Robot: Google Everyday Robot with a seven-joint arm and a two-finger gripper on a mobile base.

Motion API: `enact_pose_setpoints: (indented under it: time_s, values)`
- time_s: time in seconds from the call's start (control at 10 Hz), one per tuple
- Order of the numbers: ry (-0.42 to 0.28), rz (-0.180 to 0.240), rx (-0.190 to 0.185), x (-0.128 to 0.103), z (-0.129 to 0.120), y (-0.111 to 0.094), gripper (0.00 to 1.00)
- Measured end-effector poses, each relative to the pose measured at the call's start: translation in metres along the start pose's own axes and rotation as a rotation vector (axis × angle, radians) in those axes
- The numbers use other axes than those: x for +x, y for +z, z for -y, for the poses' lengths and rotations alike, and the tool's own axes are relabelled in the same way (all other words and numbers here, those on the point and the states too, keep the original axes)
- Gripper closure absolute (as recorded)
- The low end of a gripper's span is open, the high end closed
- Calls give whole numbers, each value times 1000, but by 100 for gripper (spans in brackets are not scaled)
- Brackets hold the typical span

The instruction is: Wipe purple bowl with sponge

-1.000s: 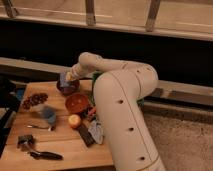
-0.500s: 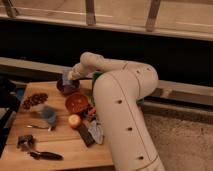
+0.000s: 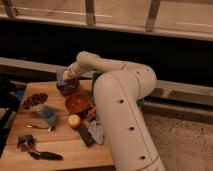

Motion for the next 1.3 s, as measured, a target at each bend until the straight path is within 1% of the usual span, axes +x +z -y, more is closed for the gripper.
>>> enact_pose_setpoints:
  time_s: [0.1, 0.2, 0.3, 0.4, 0.6, 0.7, 0.9, 1.1, 1.2, 1.3]
  values:
    - [-1, -14, -20, 7, -4, 1, 100]
    - [1, -30, -28, 15, -3, -1, 100]
    - [6, -40, -26, 22, 1, -7, 100]
    - [14, -48, -16, 27, 9, -13, 100]
    - [21, -46, 18, 20, 22, -22, 100]
    - [22, -42, 28, 16, 26, -24, 100]
    - [26, -28, 25, 7, 30, -23, 100]
    - [5, -23, -5, -8, 16, -4, 100]
    - [-8, -23, -31, -13, 5, 10, 100]
    - [-15, -23, -50, -14, -2, 16, 100]
